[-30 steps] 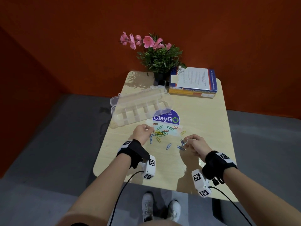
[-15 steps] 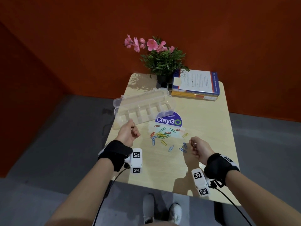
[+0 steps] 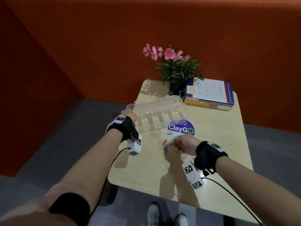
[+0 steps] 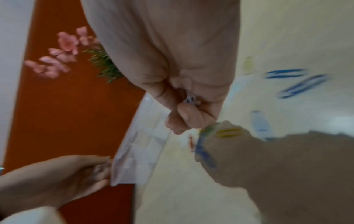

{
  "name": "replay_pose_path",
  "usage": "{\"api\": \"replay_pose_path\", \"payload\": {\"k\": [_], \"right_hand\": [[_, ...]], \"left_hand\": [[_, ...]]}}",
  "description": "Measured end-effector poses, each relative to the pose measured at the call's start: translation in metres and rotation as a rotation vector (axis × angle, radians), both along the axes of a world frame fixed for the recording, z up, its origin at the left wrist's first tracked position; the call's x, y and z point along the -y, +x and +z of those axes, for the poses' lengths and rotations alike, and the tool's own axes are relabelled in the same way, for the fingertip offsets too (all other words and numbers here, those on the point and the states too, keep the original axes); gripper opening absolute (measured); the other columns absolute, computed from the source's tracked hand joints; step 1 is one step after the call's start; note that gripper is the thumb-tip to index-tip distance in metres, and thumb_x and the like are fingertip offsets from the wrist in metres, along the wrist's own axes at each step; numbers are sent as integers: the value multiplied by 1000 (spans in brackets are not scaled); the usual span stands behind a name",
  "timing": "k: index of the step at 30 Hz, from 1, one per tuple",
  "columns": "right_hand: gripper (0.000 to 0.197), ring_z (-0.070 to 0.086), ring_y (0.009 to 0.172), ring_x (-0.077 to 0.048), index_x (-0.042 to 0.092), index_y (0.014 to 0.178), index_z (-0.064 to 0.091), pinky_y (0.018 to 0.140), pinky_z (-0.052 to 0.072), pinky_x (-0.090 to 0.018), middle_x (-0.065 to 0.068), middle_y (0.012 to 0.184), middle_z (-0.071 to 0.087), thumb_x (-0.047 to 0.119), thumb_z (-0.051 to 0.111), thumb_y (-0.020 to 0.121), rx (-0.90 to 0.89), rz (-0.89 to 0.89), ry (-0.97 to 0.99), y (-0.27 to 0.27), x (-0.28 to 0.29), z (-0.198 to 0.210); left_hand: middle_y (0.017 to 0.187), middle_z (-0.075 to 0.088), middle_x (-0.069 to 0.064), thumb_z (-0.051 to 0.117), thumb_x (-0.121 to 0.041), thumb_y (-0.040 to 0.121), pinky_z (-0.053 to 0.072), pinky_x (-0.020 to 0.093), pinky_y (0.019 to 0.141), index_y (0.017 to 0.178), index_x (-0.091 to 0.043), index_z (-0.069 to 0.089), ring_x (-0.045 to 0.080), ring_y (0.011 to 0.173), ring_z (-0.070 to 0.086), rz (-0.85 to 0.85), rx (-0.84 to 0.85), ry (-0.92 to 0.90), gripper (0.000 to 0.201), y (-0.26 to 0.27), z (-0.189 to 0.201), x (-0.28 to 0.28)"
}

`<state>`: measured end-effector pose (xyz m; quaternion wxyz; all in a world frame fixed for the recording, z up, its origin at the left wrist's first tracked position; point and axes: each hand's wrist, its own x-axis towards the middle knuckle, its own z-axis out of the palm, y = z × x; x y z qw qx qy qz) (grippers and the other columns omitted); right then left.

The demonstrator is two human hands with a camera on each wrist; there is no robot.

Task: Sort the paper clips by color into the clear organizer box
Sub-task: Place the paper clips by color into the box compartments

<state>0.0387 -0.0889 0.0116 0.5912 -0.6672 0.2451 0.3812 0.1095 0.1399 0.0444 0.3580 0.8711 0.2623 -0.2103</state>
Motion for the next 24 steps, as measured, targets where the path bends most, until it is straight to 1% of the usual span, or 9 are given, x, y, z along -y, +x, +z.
{"api": "replay_pose_path", "payload": {"k": [2, 4, 7, 9, 12, 15, 19, 20, 24], "right_hand": [[31, 43, 54, -16, 7, 72, 48, 40, 30, -20, -9, 57, 51, -2, 28, 95, 38, 8, 14, 18, -18, 14], [31, 42, 55, -16, 6, 72, 46, 45, 30, -21, -9, 61, 45, -2, 29, 96, 81, 1, 34, 39, -37, 27], [33, 41, 56, -17, 5, 71, 44, 51, 30, -23, -9, 65, 42, -3, 23, 96, 122, 12, 27, 68, -68, 38], [33, 41, 57, -19, 4, 71, 43, 53, 34, -26, -10, 65, 41, -4, 22, 95, 128, 17, 28, 82, -90, 42], [33, 42, 60, -22, 3, 72, 42, 64, 43, -33, -11, 68, 41, -1, 21, 97, 140, 58, 48, 92, -120, 47], [28, 45, 62, -24, 3, 75, 44, 73, 42, -38, -12, 73, 43, 4, 27, 96, 151, 164, 42, 97, -136, 46], [37, 53, 90, -29, 3, 130, 42, 85, 44, -39, -12, 106, 51, 16, 32, 97, 199, 302, -42, 91, -131, 45], [38, 53, 93, -28, 3, 131, 43, 87, 45, -38, -11, 108, 53, 14, 34, 96, 224, 314, -56, 87, -125, 50], [25, 61, 91, -27, 5, 105, 60, 82, 52, -34, -10, 95, 60, 2, 37, 94, 297, 299, 36, 68, -69, 47]], "left_hand": [[111, 70, 23, 47, -6, 92, 58, 39, 87, 110, 8, 60, 32, 99, 70, -131, -20, 121, 26, 7, 4, 0], [118, 68, 20, 49, -7, 91, 55, 34, 83, 118, 7, 58, 31, 104, 67, -185, -37, 175, 32, 9, 7, -2], [120, 67, 21, 44, -8, 93, 54, 39, 94, 127, 10, 51, 33, 108, 67, -121, -13, 77, 39, 13, 2, -9], [117, 68, 24, 44, -7, 93, 55, 42, 91, 121, 11, 56, 35, 102, 69, -10, 57, -40, 35, 11, -4, -18], [100, 73, 22, 47, -8, 91, 59, 44, 83, 88, -2, 68, 30, 76, 66, 157, 192, -170, 22, -5, -7, -33], [85, 68, 14, 45, -9, 92, 59, 38, 78, 88, -8, 67, 26, 73, 63, 199, 246, -149, 23, -33, -13, -46], [74, 65, 13, 45, -9, 89, 51, 35, 65, 72, -12, 64, 27, 65, 57, 171, 185, -170, 25, -69, -31, -44], [74, 66, 14, 46, -10, 88, 50, 35, 62, 72, -13, 64, 27, 64, 57, 143, 163, -158, 24, -74, -34, -39], [90, 74, 14, 55, -20, 88, 56, 36, 71, 76, -20, 64, 33, 80, 69, -101, 128, -88, 15, -89, -45, 3]]}}
